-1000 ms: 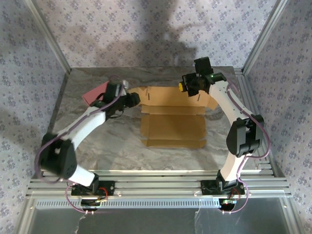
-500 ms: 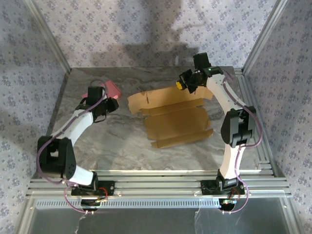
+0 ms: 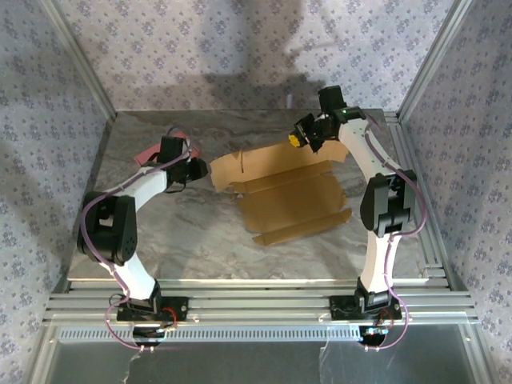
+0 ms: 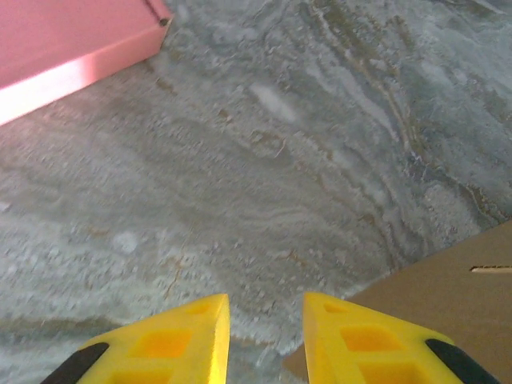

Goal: Fold the paper box

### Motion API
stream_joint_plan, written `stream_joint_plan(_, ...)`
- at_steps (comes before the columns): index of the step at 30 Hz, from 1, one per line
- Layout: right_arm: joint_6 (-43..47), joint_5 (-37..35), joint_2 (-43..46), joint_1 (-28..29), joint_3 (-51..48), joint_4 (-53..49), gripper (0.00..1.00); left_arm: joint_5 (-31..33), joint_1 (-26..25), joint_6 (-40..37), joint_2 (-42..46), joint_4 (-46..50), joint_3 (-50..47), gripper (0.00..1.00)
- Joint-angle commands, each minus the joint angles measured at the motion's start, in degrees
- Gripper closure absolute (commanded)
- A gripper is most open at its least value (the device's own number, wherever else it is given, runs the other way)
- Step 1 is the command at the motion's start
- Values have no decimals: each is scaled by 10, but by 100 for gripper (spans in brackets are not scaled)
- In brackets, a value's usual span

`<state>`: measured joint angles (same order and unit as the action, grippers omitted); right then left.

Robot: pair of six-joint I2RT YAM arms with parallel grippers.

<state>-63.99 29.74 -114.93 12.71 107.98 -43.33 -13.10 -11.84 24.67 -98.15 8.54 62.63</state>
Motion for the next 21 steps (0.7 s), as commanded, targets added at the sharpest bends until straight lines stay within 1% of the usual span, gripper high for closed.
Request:
stream_joint_plan(1, 16, -4, -13, -3, 18, -38, 100, -39, -12, -37, -14, -31, 17, 69)
stream_joint_plan(5, 12, -4, -19, -4, 28, -40, 100, -67, -23, -52, 8, -59, -13, 65)
stream_joint_plan(8, 7, -6, -20, -5, 31, -38, 100, -53, -22, -48, 30, -51, -27, 60)
stream_joint_plan(10, 5, -5, -22, -5, 35, -35, 100, -21, -22, -46, 49, -26, -29, 56)
stream_joint_plan(11, 4, -5, -24, -5, 38, -37, 100, 16, -22, -42, 62, -1, -26, 52)
stream_joint_plan(13, 5, -4, -27, -4, 42, -38, 100, 86, -19, -34, 99, 42, -30, 49)
stream_joint_plan(14, 4, -4, -28, -4, 44, -39, 100, 91, -15, -33, 130, 37, -45, 47)
stream_joint_plan(17, 5, -6, -29, -4, 45, -41, 100, 65, -12, -38, 201, 12, -76, 42)
stream_joint_plan(21, 4, -6, -29, -5, 47, -40, 100, -9, -22, -71, 214, 15, -81, 38)
